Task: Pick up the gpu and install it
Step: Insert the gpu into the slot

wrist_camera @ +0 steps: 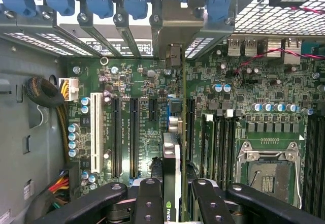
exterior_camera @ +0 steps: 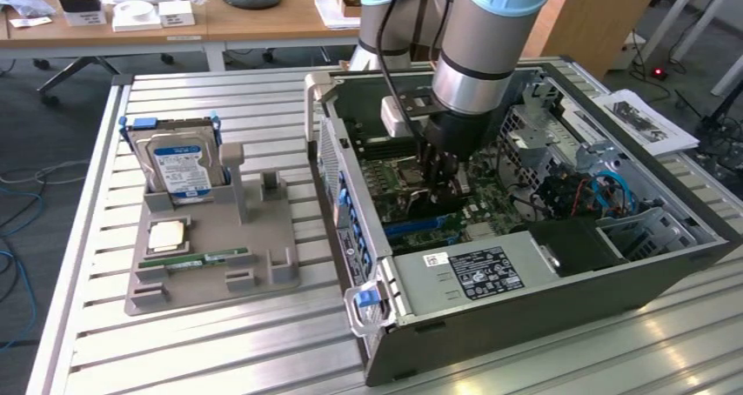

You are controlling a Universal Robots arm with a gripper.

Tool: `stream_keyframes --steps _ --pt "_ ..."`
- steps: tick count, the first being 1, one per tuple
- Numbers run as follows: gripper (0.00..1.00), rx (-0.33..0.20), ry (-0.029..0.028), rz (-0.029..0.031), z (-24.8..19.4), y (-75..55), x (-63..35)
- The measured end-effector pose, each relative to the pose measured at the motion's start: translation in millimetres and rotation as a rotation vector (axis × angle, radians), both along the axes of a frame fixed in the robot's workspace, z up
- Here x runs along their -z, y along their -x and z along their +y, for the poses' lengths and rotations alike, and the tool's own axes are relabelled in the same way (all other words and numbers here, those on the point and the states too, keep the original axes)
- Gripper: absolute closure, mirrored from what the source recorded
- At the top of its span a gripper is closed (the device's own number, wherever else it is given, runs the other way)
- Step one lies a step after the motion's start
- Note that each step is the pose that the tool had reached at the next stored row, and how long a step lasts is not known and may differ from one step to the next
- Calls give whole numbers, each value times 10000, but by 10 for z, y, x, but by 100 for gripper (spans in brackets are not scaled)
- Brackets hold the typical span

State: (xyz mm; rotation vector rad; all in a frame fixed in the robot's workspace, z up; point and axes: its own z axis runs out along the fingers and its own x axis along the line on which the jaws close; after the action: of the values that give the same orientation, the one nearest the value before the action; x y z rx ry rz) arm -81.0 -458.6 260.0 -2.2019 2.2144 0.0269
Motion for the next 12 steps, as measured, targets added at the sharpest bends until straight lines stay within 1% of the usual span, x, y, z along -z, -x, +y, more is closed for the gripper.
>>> stream_keyframes --steps 5,12 --pt "73 -1 -1 -1 0 0 25" --pt "73 1 -3 -2 1 7 28"
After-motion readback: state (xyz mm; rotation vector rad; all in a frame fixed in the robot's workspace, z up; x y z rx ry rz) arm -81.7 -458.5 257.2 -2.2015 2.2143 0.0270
